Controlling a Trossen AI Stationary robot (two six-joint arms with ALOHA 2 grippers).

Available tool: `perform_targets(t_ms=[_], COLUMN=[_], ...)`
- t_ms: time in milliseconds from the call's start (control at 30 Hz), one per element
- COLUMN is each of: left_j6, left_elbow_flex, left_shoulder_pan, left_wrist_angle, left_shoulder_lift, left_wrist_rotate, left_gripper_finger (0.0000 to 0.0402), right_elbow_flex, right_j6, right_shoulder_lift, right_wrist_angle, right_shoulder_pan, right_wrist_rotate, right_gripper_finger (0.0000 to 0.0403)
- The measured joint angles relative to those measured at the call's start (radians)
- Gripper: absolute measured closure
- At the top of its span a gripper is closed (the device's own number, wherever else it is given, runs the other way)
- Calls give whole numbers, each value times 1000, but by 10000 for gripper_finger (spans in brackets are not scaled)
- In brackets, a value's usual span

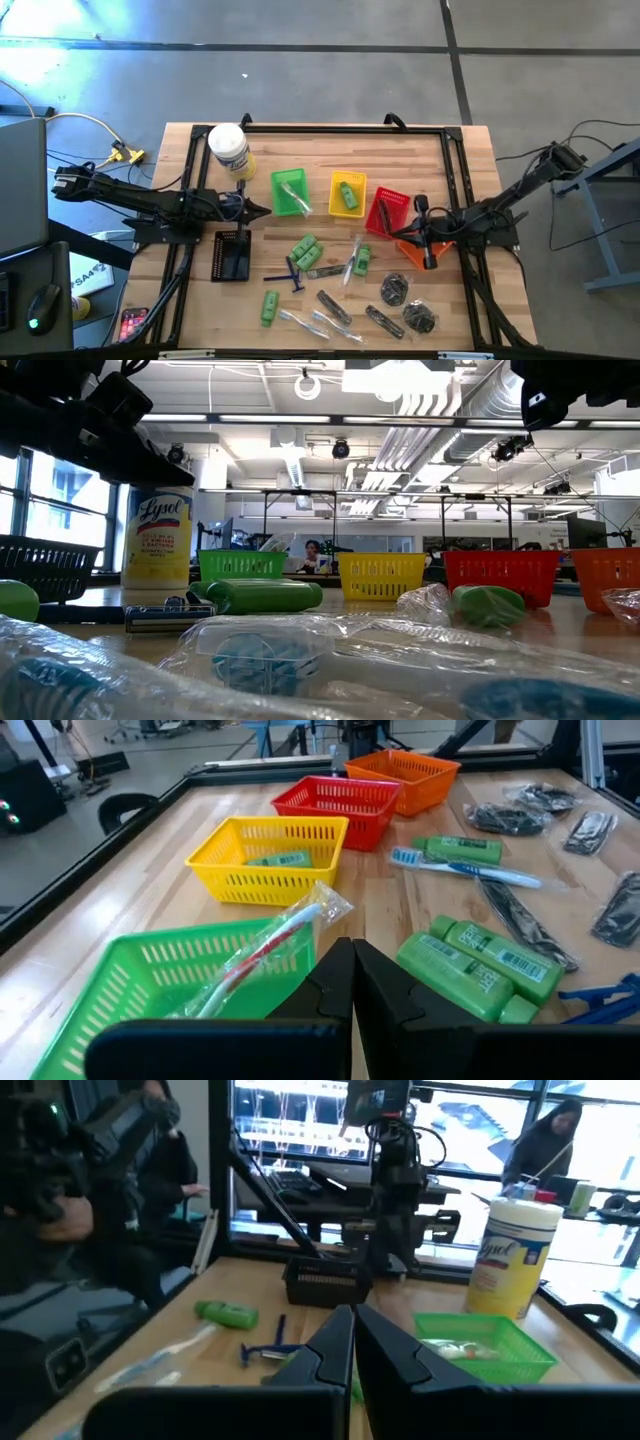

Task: Pick & Place Travel size toiletries
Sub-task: Put the black hairbrush into the orange bin

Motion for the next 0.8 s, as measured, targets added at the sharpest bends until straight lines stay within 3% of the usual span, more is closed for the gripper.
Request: perform_targets(t_ms=[367,600,800], left_j6=[-87,-150,-177], left_elbow_flex=[0,0,6], left_shoulder_pan=[0,0,0], left_wrist_angle=[36,33,52], left_shoulder_lift=[0,20,77], left_wrist_rotate=[-4,-8,-3], left_gripper_finger=[402,402,402], right_elbow_flex=[0,0,0], right_j6=[39,43,44], right_shoulder_lift=[48,91,92], right_wrist_angle=[36,82,104], right_shoulder_pan=[-91,-89,-88], right_wrist_rotate=[-129,-136,-214], right_gripper_finger=[396,396,396])
